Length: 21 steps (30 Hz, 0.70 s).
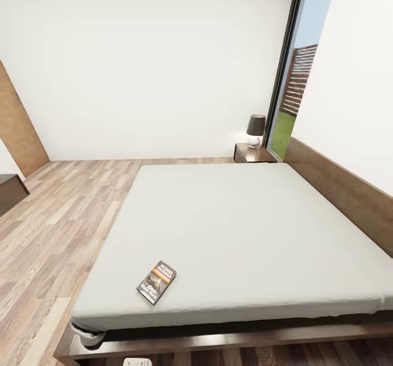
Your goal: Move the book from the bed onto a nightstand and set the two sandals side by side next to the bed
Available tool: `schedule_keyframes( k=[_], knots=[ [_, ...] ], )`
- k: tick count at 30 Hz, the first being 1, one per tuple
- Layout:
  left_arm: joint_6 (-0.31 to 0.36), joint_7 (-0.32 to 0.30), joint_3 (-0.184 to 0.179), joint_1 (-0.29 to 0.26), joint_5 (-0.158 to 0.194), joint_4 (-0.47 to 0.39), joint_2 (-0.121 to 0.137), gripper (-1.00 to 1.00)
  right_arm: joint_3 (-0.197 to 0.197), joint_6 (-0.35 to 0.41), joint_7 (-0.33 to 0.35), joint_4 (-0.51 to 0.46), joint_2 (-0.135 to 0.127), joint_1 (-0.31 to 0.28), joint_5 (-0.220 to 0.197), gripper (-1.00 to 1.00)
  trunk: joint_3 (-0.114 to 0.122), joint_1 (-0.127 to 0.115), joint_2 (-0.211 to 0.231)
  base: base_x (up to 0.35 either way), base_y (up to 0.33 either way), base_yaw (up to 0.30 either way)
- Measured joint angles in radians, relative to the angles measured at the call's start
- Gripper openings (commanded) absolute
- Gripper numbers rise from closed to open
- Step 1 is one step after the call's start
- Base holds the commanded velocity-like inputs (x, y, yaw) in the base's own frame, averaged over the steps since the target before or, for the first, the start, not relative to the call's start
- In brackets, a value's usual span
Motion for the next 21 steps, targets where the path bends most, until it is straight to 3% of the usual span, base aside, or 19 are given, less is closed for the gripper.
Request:
schedule_keyframes(
  k=[21],
  knots=[
    [0.0, 0.002, 0.0, 0.0, 0.0, 0.0, 0.0, 1.0, 0.0, 0.0, 0.0, 0.0, 0.0, 0.0, 0.0, 1.0, 0.063, -0.077, 0.141, 0.0, 0.0, 0.0]
  ],
)
